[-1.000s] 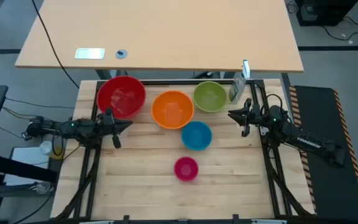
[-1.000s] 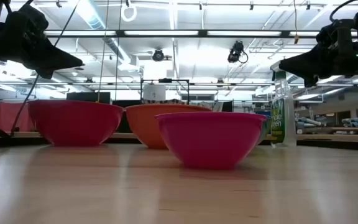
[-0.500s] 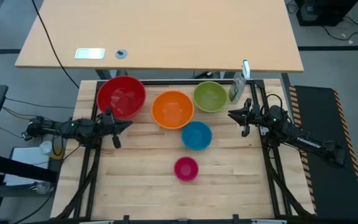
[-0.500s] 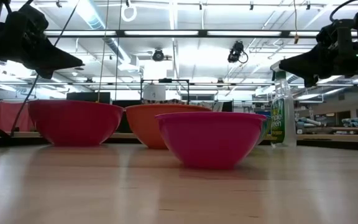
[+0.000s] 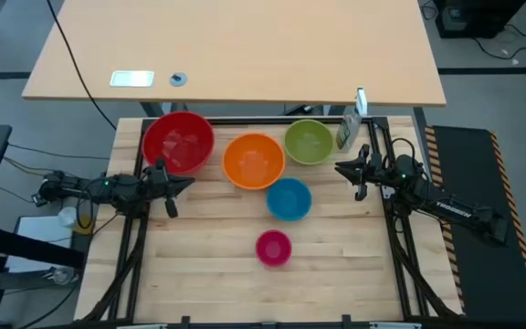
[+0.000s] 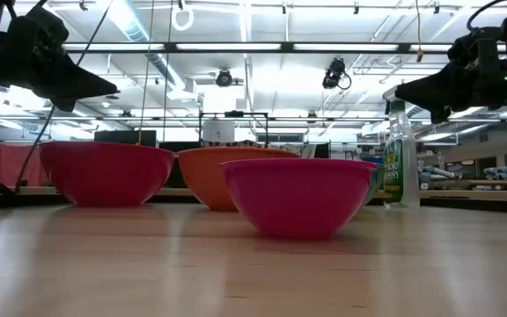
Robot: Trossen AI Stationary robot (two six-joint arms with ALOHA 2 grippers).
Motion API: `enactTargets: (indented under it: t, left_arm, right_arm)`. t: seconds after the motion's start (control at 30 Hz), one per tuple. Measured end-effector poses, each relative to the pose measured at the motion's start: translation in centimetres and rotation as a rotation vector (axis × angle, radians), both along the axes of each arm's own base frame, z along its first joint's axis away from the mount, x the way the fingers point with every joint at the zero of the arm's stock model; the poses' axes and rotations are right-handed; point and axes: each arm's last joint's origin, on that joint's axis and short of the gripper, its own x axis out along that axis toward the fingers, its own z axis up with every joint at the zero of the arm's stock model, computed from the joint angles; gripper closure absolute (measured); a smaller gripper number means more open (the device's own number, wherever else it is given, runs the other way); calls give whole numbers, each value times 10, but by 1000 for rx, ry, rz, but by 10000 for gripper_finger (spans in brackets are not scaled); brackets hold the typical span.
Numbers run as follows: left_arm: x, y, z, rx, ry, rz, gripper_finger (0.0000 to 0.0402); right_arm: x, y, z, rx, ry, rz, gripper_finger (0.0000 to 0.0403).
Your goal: Nest bowls inside each other
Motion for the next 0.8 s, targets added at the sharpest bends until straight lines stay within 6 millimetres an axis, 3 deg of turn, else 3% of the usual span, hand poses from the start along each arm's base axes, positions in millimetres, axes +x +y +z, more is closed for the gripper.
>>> enactTargets:
  t: [0.5,0.7,0.8]
  left_arm:
    - [0,0,0,0,0,0,392]
    - [0,0,0,206,73,-15,392]
    - [0,0,0,226,81,-17,392]
  right_arm:
    - [0,0,0,0,0,0,325]
    - [0,0,0,0,0,0,325]
    - [0,0,0,0,0,0,325]
